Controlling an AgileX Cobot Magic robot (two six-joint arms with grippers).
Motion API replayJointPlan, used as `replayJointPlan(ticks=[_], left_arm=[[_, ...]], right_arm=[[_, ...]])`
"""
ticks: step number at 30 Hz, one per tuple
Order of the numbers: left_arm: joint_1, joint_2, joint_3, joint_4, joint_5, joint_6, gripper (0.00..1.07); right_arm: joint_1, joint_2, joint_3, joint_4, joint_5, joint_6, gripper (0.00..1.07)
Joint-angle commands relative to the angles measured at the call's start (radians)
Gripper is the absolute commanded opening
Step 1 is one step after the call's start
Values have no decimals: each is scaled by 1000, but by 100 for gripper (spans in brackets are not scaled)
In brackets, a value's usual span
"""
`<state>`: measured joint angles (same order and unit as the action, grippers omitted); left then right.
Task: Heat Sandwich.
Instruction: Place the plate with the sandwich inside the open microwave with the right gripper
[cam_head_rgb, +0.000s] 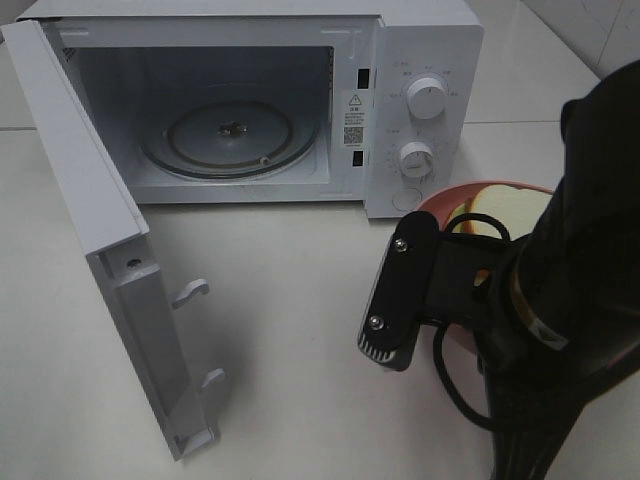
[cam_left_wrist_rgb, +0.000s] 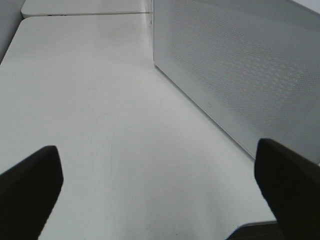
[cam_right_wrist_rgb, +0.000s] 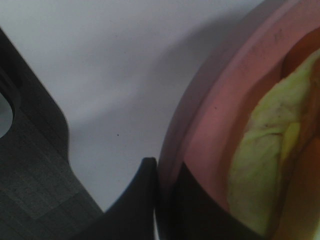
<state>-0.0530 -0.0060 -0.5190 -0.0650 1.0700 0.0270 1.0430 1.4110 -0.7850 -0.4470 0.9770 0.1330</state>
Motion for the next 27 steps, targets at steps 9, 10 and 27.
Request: replayJointPlan(ticks=[9, 10, 27], left_arm=[[1, -21, 2, -4, 1, -1, 100], [1, -21, 2, -4, 1, -1, 100], [1, -21, 2, -4, 1, -1, 100]], right_arm=[[24, -12, 3, -27, -73, -201, 0], [24, -12, 3, -27, -74, -220, 0], [24, -15, 2, -33, -175, -565, 0]])
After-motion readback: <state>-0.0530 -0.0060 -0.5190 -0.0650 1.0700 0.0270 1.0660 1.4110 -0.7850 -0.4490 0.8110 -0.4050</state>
